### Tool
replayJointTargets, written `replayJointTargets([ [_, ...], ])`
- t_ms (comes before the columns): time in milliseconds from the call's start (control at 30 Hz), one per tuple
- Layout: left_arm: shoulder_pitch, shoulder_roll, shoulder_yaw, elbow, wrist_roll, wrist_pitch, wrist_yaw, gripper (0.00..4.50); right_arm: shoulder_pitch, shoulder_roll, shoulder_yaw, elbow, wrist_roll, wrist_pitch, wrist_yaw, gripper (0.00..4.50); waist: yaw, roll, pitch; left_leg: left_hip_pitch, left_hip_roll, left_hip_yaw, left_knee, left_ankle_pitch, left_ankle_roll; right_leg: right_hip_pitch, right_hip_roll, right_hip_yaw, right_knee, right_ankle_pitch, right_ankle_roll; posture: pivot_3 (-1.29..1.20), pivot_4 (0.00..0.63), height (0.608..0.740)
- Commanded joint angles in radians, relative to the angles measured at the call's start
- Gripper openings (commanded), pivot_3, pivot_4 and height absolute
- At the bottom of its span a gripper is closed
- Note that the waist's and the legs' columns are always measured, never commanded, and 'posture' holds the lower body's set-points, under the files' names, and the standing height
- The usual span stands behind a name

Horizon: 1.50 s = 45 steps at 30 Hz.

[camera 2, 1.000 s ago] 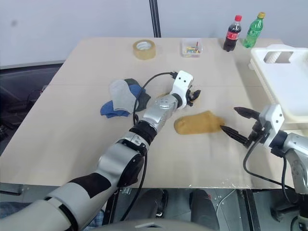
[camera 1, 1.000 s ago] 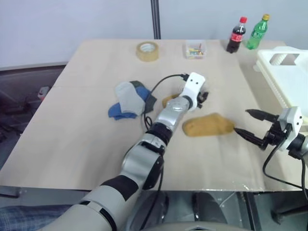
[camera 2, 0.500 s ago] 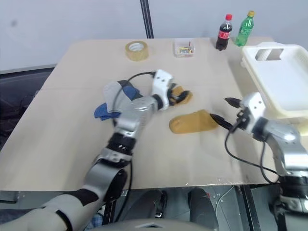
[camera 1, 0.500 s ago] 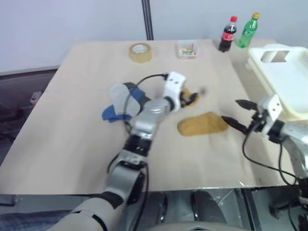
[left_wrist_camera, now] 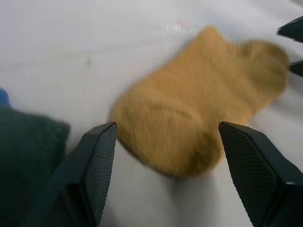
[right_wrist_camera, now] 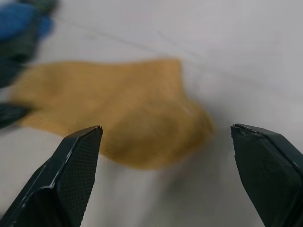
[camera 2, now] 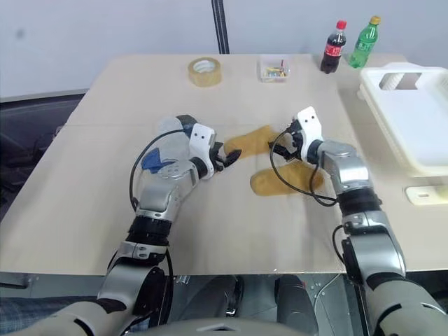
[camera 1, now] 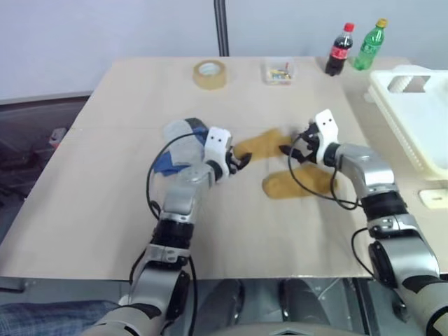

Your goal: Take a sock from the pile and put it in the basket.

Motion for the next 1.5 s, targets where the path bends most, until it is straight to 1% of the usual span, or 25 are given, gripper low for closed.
replayJointTargets([
  [33, 0.011, 0.006, -0.008, -0.036, -0.002, 0.001, 0.0, 3.67, -0.044, 0.009, -0.011, 0.043, -0.021, -0.013, -0.03, 4.26, -0.002, 0.0, 0.0, 0.0, 0.0, 0.0, 0.0, 0.0, 0.0, 0.0, 0.0, 0.0, 0.0, 0.0, 0.0, 0.0, 0.15, 0.739],
  [67, 0.013, 0.005, -0.007, -0.038, -0.002, 0.002, 0.002, 3.68, -0.047, 0.015, -0.012, 0.049, -0.021, -0.018, -0.023, 3.99, -0.002, 0.0, 0.0, 0.0, 0.0, 0.0, 0.0, 0.0, 0.0, 0.0, 0.0, 0.0, 0.001, 0.0, 0.0, 0.0, 0.15, 0.739],
  [100, 0.013, 0.005, -0.006, -0.037, -0.003, 0.002, 0.003, 3.68, -0.048, 0.02, -0.013, 0.048, -0.017, -0.012, -0.016, 3.89, -0.003, 0.0, 0.0, 0.001, 0.0, 0.0, 0.0, 0.0, 0.0, 0.0, 0.0, 0.0, 0.001, 0.0, 0.0, 0.0, 0.15, 0.739],
  [167, 0.017, 0.008, -0.004, -0.037, 0.0, 0.0, 0.007, 3.68, -0.04, 0.025, -0.002, 0.034, -0.022, -0.017, -0.002, 2.99, -0.004, 0.0, 0.0, 0.001, 0.0, 0.0, 0.0, 0.0, 0.0, 0.0, 0.0, 0.0, 0.001, 0.0, 0.0, 0.0, 0.15, 0.739],
  [233, 0.018, 0.011, -0.002, -0.035, 0.002, -0.001, 0.011, 3.68, -0.029, 0.03, 0.001, 0.014, -0.02, -0.014, 0.01, 1.94, -0.006, 0.001, 0.0, 0.001, 0.0, 0.0, 0.0, 0.0, 0.0, 0.0, 0.0, 0.0, 0.001, 0.0, 0.0, 0.0, 0.15, 0.739],
  [267, 0.017, 0.013, 0.0, -0.028, 0.004, -0.005, 0.012, 3.68, -0.022, 0.033, 0.003, -0.001, -0.017, -0.017, 0.021, 1.54, -0.006, 0.001, 0.0, 0.001, 0.0, 0.0, 0.0, 0.0, 0.0, 0.0, 0.0, 0.0, 0.001, 0.0, 0.0, 0.0, 0.15, 0.739],
  [300, 0.014, 0.015, 0.002, -0.021, 0.005, -0.009, 0.013, 3.68, -0.016, 0.037, 0.005, -0.015, -0.015, -0.016, 0.031, 0.96, -0.006, 0.001, 0.0, 0.001, 0.0, 0.0, 0.0, 0.0, 0.0, 0.0, 0.0, 0.0, 0.001, 0.0, 0.0, 0.0, 0.15, 0.739],
  [367, 0.012, 0.015, 0.003, -0.01, 0.006, -0.014, 0.014, 3.68, -0.007, 0.04, 0.005, -0.036, -0.014, -0.01, 0.039, 0.08, -0.007, 0.001, 0.0, 0.001, 0.0, 0.0, 0.0, 0.0, 0.0, 0.0, 0.0, 0.0, 0.001, 0.0, 0.0, 0.0, 0.15, 0.739],
  [533, -0.003, 0.002, 0.006, 0.033, 0.002, -0.031, 0.023, 3.68, 0.006, 0.032, 0.012, -0.078, -0.021, 0.003, 0.05, 0.03, -0.012, 0.001, 0.0, 0.001, 0.0, 0.0, 0.0, 0.0, 0.0, 0.0, 0.0, 0.0, 0.001, 0.0, 0.0, 0.0, 0.15, 0.739],
  [567, -0.006, -0.002, 0.007, 0.042, 0.001, -0.034, 0.025, 3.14, 0.008, 0.031, 0.011, -0.087, -0.02, 0.008, 0.049, 0.0, -0.012, 0.001, 0.0, 0.001, 0.0, 0.0, 0.0, 0.0, 0.0, 0.0, 0.0, 0.0, 0.001, 0.0, 0.0, 0.0, 0.15, 0.739],
  [600, -0.008, -0.004, 0.007, 0.048, 0.001, -0.037, 0.027, 2.88, 0.01, 0.03, 0.01, -0.094, -0.02, 0.012, 0.047, 0.0, -0.013, 0.001, 0.0, 0.001, 0.0, 0.0, 0.0, 0.0, 0.0, 0.0, 0.0, 0.0, 0.001, 0.0, 0.0, 0.0, 0.15, 0.739],
  [700, -0.017, -0.012, 0.01, 0.064, 0.004, -0.042, 0.038, 1.42, 0.018, 0.026, 0.009, -0.115, -0.019, 0.019, 0.048, 0.0, -0.014, 0.001, 0.0, 0.001, 0.0, 0.0, 0.0, 0.0, 0.0, 0.0, 0.0, 0.0, 0.001, 0.0, 0.0, 0.0, 0.15, 0.739],
  [733, -0.018, -0.014, 0.011, 0.066, 0.004, -0.041, 0.039, 1.03, 0.021, 0.024, 0.009, -0.122, -0.019, 0.021, 0.048, 0.0, -0.014, 0.001, 0.0, 0.001, 0.0, 0.0, 0.0, 0.0, 0.0, 0.0, 0.0, 0.0, 0.001, 0.0, 0.0, 0.0, 0.15, 0.739],
  [767, -0.018, -0.015, 0.01, 0.067, 0.004, -0.039, 0.038, 0.48, 0.024, 0.023, 0.009, -0.129, -0.019, 0.024, 0.047, 0.0, -0.014, 0.001, 0.0, 0.001, 0.0, 0.0, 0.0, 0.0, 0.0, 0.0, 0.0, 0.0, 0.001, 0.0, 0.0, 0.0, 0.15, 0.739],
  [800, -0.018, -0.016, 0.007, 0.07, 0.005, -0.04, 0.038, 0.06, 0.027, 0.023, 0.007, -0.138, -0.018, 0.027, 0.047, 0.0, -0.014, 0.001, 0.0, 0.001, 0.0, 0.0, 0.0, 0.0, 0.0, 0.0, 0.0, 0.0, 0.001, 0.0, 0.0, 0.0, 0.15, 0.739],
  [933, -0.013, -0.014, 0.0, 0.066, 0.016, -0.052, 0.041, 0.06, 0.041, 0.02, 0.005, -0.176, -0.014, 0.036, 0.044, 0.0, -0.014, 0.001, -0.001, 0.001, 0.0, 0.0, 0.0, 0.0, 0.0, 0.0, 0.0, 0.0, 0.001, 0.0, 0.0, 0.0, 0.15, 0.739],
  [1067, 0.007, -0.012, 0.005, -0.027, -0.001, -0.083, 0.027, 0.06, 0.07, 0.006, -0.003, -0.265, 0.004, 0.076, 0.05, 0.0, -0.015, 0.001, 0.0, 0.001, 0.0, 0.0, 0.0, 0.0, 0.0, 0.0, 0.0, 0.0, 0.001, 0.0, 0.0, 0.0, 0.15, 0.739],
  [1167, 0.053, 0.001, 0.005, -0.185, -0.043, -0.096, -0.018, 0.06, 0.12, -0.027, -0.021, -0.429, 0.04, 0.173, 0.055, 0.0, -0.016, 0.001, 0.0, 0.0, 0.0, 0.0, 0.0, 0.0, 0.0, -0.001, -0.001, 0.0, 0.001, 0.0, 0.0, 0.0, 0.15, 0.739],
  [1200, 0.09, 0.006, -0.003, -0.285, -0.081, -0.071, -0.048, 0.06, 0.15, -0.052, -0.034, -0.524, 0.064, 0.232, 0.056, 0.0, -0.016, 0.001, 0.0, -0.003, 0.0, 0.0, 0.0, 0.0, 0.0, -0.003, -0.002, 0.0, 0.001, 0.0, 0.0, 0.0, 0.15, 0.739],
  [1333, 0.216, 0.035, -0.054, -0.556, -0.164, 0.026, -0.097, 0.06, 0.26, -0.129, -0.088, -0.812, 0.152, 0.441, 0.035, 0.0, -0.016, 0.001, -0.001, -0.009, 0.0, 0.0, 0.0, 0.0, 0.0, -0.01, -0.003, 0.0, 0.001, 0.0, 0.0, 0.0, 0.15, 0.739],
  [1400, 0.27, 0.055, -0.084, -0.633, -0.182, 0.08, -0.098, 0.06, 0.313, -0.167, -0.113, -0.913, 0.177, 0.518, 0.025, 0.0, -0.015, 0.001, -0.001, -0.01, 0.0, 0.0, 0.001, 0.0, 0.0, -0.011, -0.003, 0.0, 0.002, 0.0, 0.0, 0.0, 0.15, 0.739],
  [1500, 0.343, 0.079, -0.14, -0.693, -0.195, 0.133, -0.097, 0.06, 0.362, -0.21, -0.156, -1.017, 0.208, 0.628, -0.01, 0.0, -0.012, 0.001, -0.001, -0.01, 0.001, 0.001, 0.0, 0.0, 0.0, -0.011, -0.003, 0.0, 0.001, 0.0, 0.0, 0.0, 0.15, 0.739],
])
